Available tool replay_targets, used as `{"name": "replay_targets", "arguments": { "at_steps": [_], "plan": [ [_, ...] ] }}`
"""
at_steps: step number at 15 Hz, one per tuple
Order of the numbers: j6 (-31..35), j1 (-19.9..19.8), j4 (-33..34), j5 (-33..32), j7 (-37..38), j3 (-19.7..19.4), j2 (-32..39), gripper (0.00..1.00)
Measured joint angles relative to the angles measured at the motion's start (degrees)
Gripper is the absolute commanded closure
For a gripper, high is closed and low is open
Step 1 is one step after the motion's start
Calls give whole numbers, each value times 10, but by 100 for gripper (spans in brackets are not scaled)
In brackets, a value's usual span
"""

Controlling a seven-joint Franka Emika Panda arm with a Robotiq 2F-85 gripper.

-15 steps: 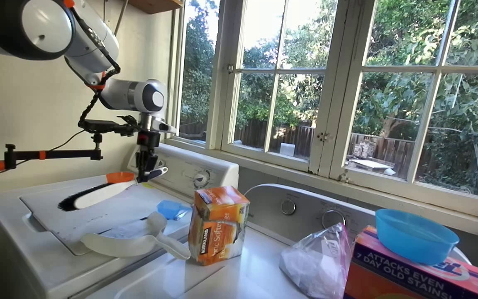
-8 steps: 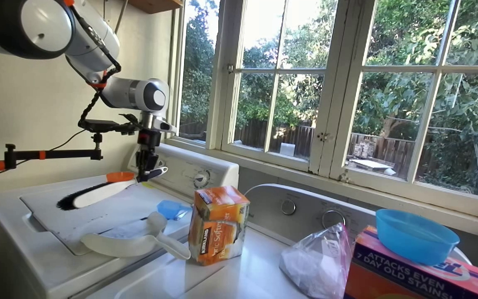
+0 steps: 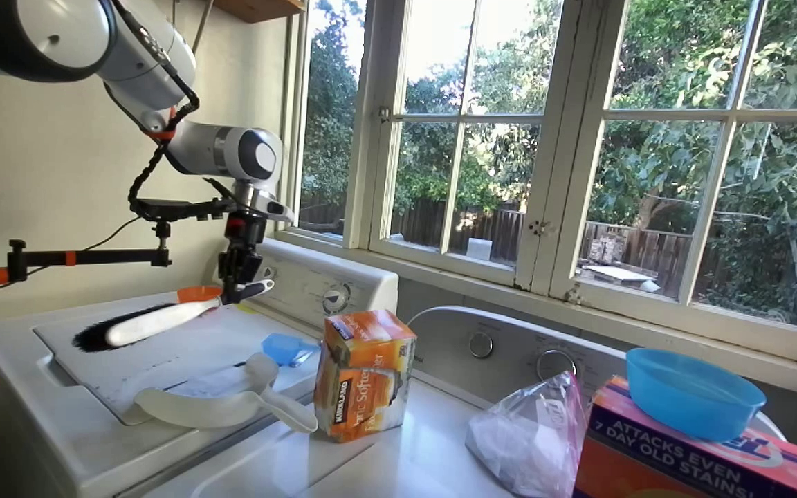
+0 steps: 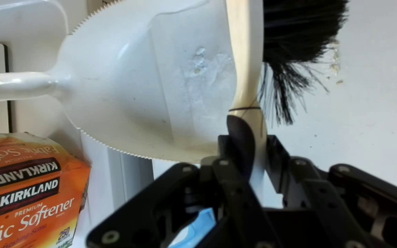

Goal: Use the white hand broom to sweep the white detergent on the dustpan

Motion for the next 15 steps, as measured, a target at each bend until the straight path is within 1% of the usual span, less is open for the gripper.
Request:
{"name": "replay_targets", "arguments": {
  "at_steps": [1, 3, 4, 8, 11, 15],
  "plan": [
    [0, 0, -8, 0, -6, 1, -5, 72],
    [0, 0, -18, 0, -12, 3, -14, 72],
    [0, 0, -21, 0, -13, 3, -18, 93],
    [-8, 0, -22, -4, -6, 1, -17, 93],
    [-31, 1, -30, -5, 17, 0, -8, 93],
    [-39, 0, -47, -3, 52, 0, -8, 93]
  ]
}}
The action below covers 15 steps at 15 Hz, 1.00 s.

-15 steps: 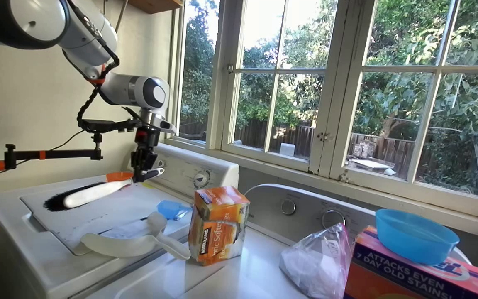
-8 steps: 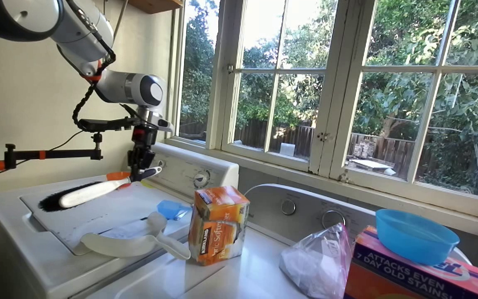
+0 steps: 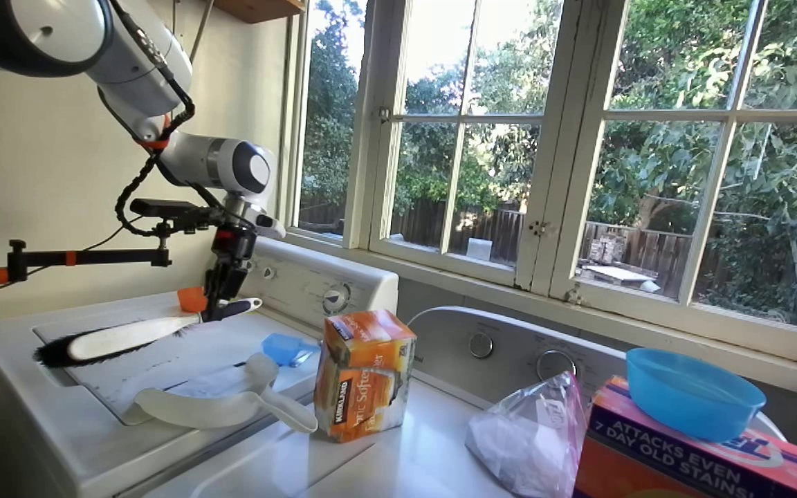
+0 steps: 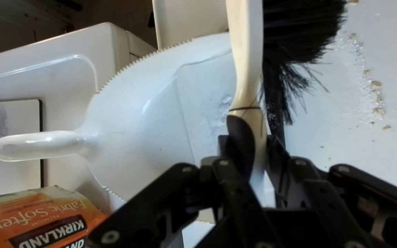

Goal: Use the white hand broom to sweep the white detergent on the dustpan

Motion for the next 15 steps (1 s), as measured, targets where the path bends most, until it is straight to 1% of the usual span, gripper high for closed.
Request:
{"name": "replay_targets", "arguments": {
  "at_steps": [2, 4, 6, 9, 12, 15],
  "plan": [
    [0, 0, -6, -3, 20, 0, -1, 93],
    [-4, 2, -9, -24, 55, -4, -2, 93],
    [-19, 4, -11, -44, 90, -6, -2, 93],
    [-41, 9, -19, -56, 131, -6, -1, 93],
    [-59, 20, -20, -65, 165, -4, 2, 93],
    [-63, 36, -20, -93, 205, -4, 9, 93]
  ]
}}
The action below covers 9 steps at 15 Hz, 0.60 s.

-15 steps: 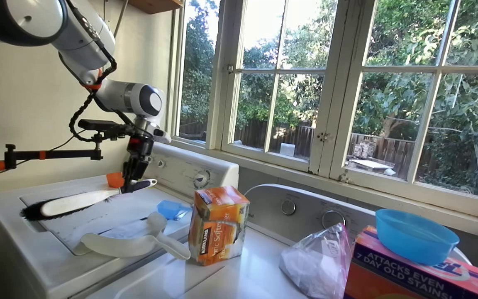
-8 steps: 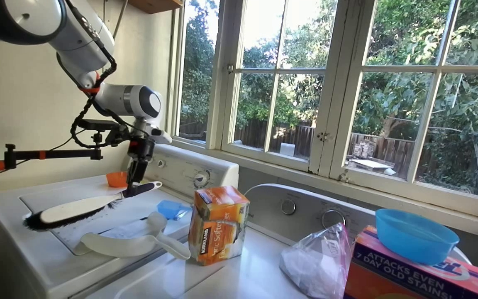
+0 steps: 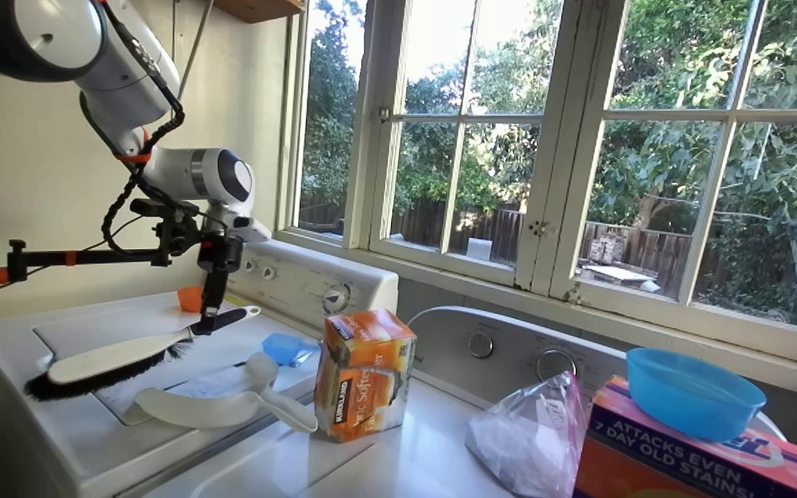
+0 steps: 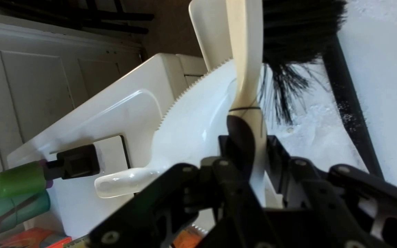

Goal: Use the white hand broom to sweep the white detergent on the dustpan

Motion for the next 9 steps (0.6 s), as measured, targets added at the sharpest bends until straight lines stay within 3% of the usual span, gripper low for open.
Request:
{"name": "replay_targets", "arguments": {
  "at_steps": [3, 4, 7, 8, 9],
  "plan": [
    [1, 7, 0, -13, 43, -1, 8, 93],
    [3, 8, 0, -16, 53, -1, 11, 72],
    [16, 8, 0, -17, 64, -2, 12, 72],
    [17, 8, 0, -17, 64, -3, 12, 93],
    [18, 8, 0, -17, 65, -3, 12, 93]
  ]
}}
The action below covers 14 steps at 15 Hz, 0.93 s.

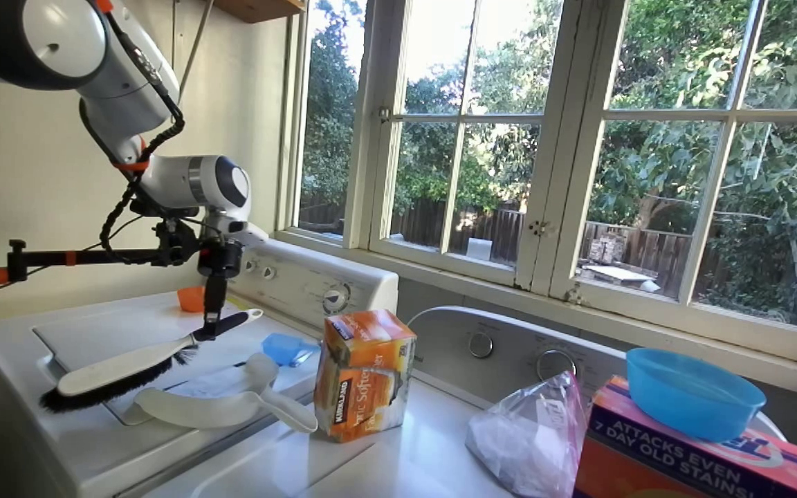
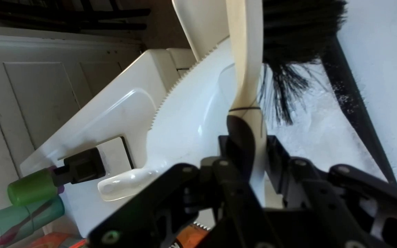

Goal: Use the white hand broom to sweep the white detergent on the dustpan

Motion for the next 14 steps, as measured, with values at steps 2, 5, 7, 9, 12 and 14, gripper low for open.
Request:
{"name": "replay_targets", "arguments": {
  "at_steps": [2, 5, 7, 9, 12, 14],
  "plan": [
    [0, 0, 0, 0, 0, 0, 0, 93],
    [0, 0, 3, -2, 11, -8, 6, 93],
    [0, -1, 5, -4, 26, -16, 14, 93],
    [-1, -2, 13, -3, 39, -22, 24, 93],
    [-9, -3, 33, -2, 44, -24, 39, 93],
    [-17, -2, 45, 0, 47, -23, 46, 93]
  ]
}}
